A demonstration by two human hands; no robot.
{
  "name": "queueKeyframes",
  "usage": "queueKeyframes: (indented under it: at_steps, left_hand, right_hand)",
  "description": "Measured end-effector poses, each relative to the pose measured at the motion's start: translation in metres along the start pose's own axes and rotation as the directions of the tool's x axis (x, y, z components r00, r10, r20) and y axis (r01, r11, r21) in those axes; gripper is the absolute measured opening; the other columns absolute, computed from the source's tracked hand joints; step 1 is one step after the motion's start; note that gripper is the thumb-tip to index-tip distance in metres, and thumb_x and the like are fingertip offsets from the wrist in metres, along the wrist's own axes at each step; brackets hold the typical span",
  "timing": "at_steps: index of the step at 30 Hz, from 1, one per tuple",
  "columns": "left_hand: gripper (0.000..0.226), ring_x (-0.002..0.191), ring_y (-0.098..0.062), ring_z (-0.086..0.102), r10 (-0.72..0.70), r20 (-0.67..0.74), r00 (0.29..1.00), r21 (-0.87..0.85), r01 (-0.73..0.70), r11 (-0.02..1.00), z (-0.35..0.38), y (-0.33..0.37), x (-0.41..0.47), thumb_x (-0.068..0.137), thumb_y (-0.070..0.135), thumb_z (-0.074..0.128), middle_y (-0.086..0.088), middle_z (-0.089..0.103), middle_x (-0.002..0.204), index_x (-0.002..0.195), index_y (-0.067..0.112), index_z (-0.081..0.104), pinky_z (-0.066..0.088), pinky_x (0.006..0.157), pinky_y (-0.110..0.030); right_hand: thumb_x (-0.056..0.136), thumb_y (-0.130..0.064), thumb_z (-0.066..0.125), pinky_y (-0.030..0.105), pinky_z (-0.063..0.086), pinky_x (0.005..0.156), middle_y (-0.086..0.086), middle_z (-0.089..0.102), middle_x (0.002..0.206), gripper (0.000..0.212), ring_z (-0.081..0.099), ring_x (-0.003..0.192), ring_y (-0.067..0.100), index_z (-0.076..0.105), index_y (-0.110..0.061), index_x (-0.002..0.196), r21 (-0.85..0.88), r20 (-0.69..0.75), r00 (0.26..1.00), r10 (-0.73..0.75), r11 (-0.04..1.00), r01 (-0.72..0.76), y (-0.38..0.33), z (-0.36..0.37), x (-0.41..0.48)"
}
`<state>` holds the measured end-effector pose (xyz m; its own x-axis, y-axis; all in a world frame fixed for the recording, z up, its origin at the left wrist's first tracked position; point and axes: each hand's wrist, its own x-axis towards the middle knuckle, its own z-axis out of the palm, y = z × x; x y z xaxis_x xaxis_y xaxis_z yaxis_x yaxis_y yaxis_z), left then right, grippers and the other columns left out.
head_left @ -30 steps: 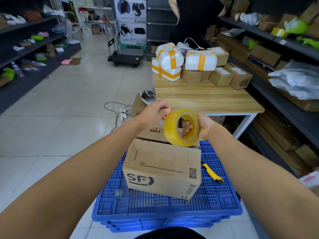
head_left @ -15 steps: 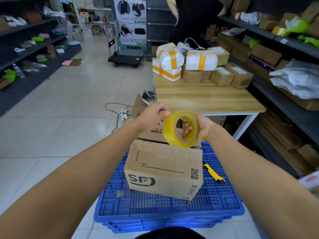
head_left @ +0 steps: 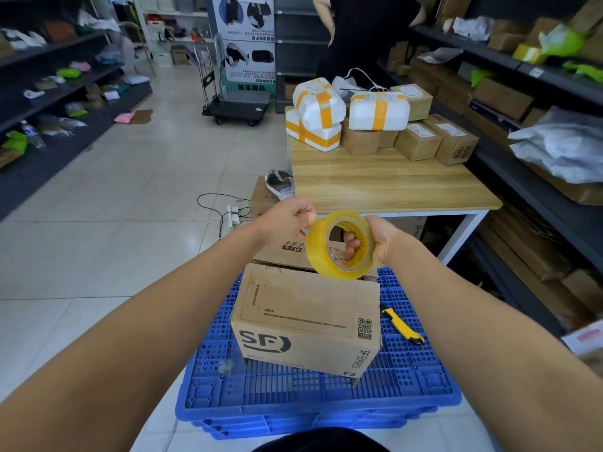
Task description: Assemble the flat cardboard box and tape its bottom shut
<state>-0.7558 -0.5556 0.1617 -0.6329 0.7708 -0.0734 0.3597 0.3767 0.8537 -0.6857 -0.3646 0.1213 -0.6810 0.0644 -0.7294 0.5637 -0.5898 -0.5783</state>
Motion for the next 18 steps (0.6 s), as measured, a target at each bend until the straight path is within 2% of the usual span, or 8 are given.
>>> queueKeyframes:
  at_steps: [3,5,7,9,12,15,17,18]
  left_hand:
    - [0.014,0.096,-0.026,0.060,-0.041,0.038,0.998,-0.073,0.043,0.996,-0.003,0.001,0.000,0.092,0.021,0.058,-0.017,0.061,0.103,0.087,0.008,0.058,0.052,0.091,-0.041]
    - [0.010,0.093,-0.025,0.062,-0.040,0.023,0.999,-0.061,0.041,0.997,-0.003,0.000,0.001,0.089,0.017,0.063,-0.015,0.062,0.098,0.081,0.012,0.058,0.052,0.092,-0.042]
    - [0.011,0.092,-0.030,0.062,-0.045,-0.031,0.998,-0.042,0.044,0.998,-0.001,-0.002,0.003,0.089,0.013,0.062,-0.017,0.063,0.095,0.079,0.014,0.058,0.050,0.094,-0.047]
    - [0.012,0.097,-0.037,0.062,-0.075,-0.115,0.990,-0.054,0.069,0.996,-0.001,-0.008,0.004,0.090,0.012,0.059,-0.023,0.064,0.098,0.078,0.013,0.056,0.048,0.095,-0.051]
    - [0.011,0.088,-0.033,0.058,-0.102,-0.225,0.969,-0.004,0.104,0.995,0.000,-0.012,0.010,0.092,0.013,0.055,-0.024,0.062,0.095,0.084,0.006,0.055,0.050,0.089,-0.048]
    - [0.013,0.075,-0.023,0.047,-0.107,-0.311,0.944,0.122,0.152,0.981,0.001,-0.010,0.019,0.092,0.013,0.053,-0.011,0.054,0.079,0.081,0.007,0.052,0.042,0.067,-0.032]
    - [0.018,0.071,-0.024,0.042,-0.139,-0.334,0.932,0.168,0.204,0.965,0.001,-0.009,0.024,0.092,0.010,0.052,-0.011,0.049,0.074,0.074,0.008,0.050,0.037,0.066,-0.031]
    - [0.022,0.069,-0.024,0.040,-0.150,-0.332,0.931,0.188,0.221,0.957,0.001,-0.010,0.027,0.091,0.007,0.051,-0.012,0.046,0.071,0.069,0.008,0.048,0.035,0.066,-0.031]
  right_hand:
    - [0.091,-0.025,0.042,0.031,0.048,0.044,0.004,0.046,0.048,0.037,0.039,0.036,0.018,0.052,-0.010,0.059,-0.016,0.011,1.000,0.025,1.000,-0.024,-0.001,-0.005,0.000]
    - [0.090,-0.032,0.049,0.032,0.049,0.047,0.004,0.049,0.052,0.035,0.043,0.039,0.018,0.055,-0.010,0.064,-0.031,0.051,0.998,0.047,0.998,-0.045,-0.001,-0.009,-0.002]
    - [0.087,-0.049,0.056,0.034,0.053,0.056,0.007,0.057,0.062,0.044,0.051,0.048,0.019,0.063,-0.009,0.073,-0.008,0.113,0.993,0.035,0.999,-0.035,-0.002,-0.015,-0.003]
    - [0.083,-0.062,0.055,0.041,0.057,0.069,0.011,0.065,0.085,0.059,0.062,0.067,0.024,0.068,-0.005,0.092,0.003,0.147,0.989,-0.001,1.000,0.001,-0.003,-0.020,-0.005]
    - [0.085,-0.060,0.054,0.050,0.055,0.084,0.014,0.062,0.123,0.067,0.063,0.106,0.031,0.056,-0.006,0.124,-0.010,0.157,0.982,-0.100,0.995,0.103,-0.008,-0.019,-0.008]
    - [0.085,-0.054,0.058,0.050,0.054,0.086,0.007,0.071,0.111,0.055,0.068,0.100,0.025,0.057,-0.015,0.124,-0.238,0.199,0.961,-0.190,0.942,0.236,-0.006,-0.001,-0.013]
    - [0.074,-0.048,0.070,0.051,0.045,0.100,0.003,0.064,0.123,0.073,0.062,0.108,0.022,0.045,-0.022,0.137,-0.429,0.255,0.951,-0.177,0.860,0.275,-0.002,0.008,-0.014]
    - [0.070,-0.040,0.075,0.051,0.041,0.105,0.001,0.057,0.127,0.085,0.058,0.112,0.022,0.034,-0.026,0.143,-0.461,0.262,0.950,-0.168,0.844,0.276,0.000,0.011,-0.012]
